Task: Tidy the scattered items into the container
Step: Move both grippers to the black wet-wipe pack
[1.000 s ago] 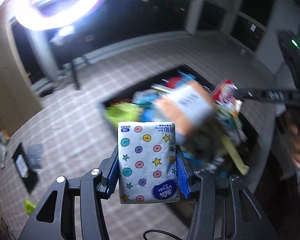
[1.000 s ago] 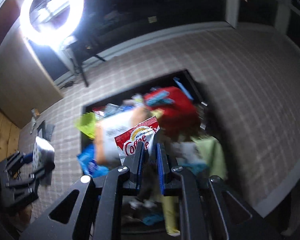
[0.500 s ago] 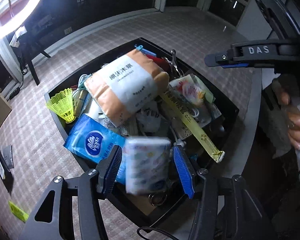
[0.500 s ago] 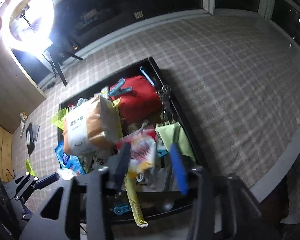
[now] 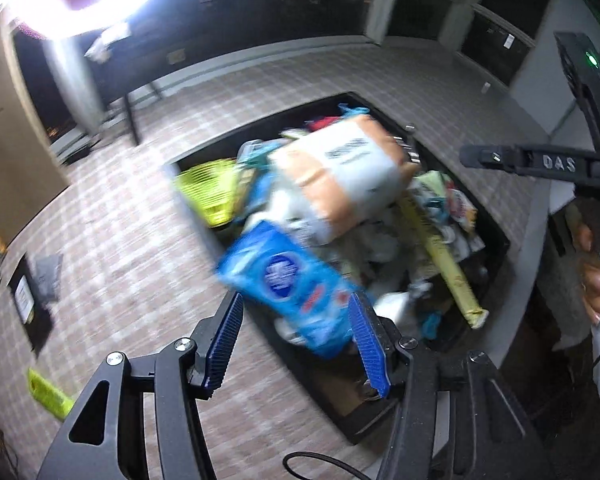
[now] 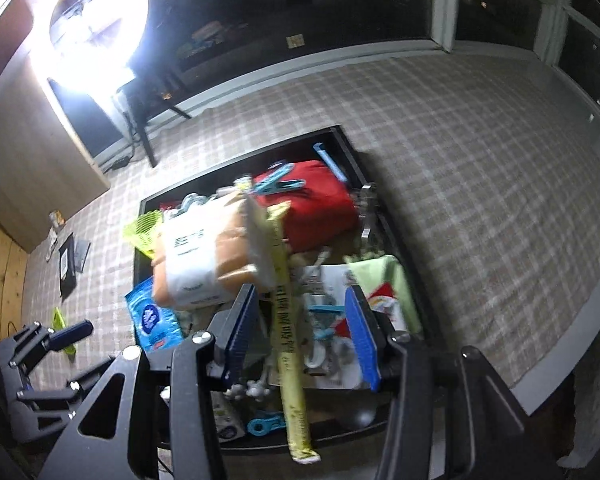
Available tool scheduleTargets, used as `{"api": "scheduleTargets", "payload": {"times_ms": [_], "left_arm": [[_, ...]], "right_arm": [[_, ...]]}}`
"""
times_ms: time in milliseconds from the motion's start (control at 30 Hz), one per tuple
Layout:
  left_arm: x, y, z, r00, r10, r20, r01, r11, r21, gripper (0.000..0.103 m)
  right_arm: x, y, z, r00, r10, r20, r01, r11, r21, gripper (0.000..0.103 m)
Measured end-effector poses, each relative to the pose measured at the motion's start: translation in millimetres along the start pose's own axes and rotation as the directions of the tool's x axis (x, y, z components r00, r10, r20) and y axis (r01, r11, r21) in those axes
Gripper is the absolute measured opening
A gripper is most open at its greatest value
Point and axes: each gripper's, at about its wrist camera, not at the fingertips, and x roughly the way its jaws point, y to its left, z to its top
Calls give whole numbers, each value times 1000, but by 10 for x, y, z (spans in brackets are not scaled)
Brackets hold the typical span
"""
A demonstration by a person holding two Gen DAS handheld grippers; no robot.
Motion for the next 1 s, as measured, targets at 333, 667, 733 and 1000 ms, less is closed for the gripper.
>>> {"api": "scheduleTargets", "payload": {"times_ms": [333,667,733,1000], "left_arm": [[-206,1237,-404,994,113,-11,-113,975,-193,53],[-370,2711,-776,980,195,-31,-190,883,-429,53],[-354,2926,-827,979,198,-35,-192,865,-463,51],[-76,3553,-885,983,175,-54,-174,798,-576,39]], "right_arm": [[216,950,-78,999,49,-5,-49,990,-135,44],[526,2367,23,984,168,-63,-179,941,-287,44],[613,2649,53,978,192,-79,-207,929,-307,44],[1223,3799,162,947,256,-194,-313,871,-378,41]]}}
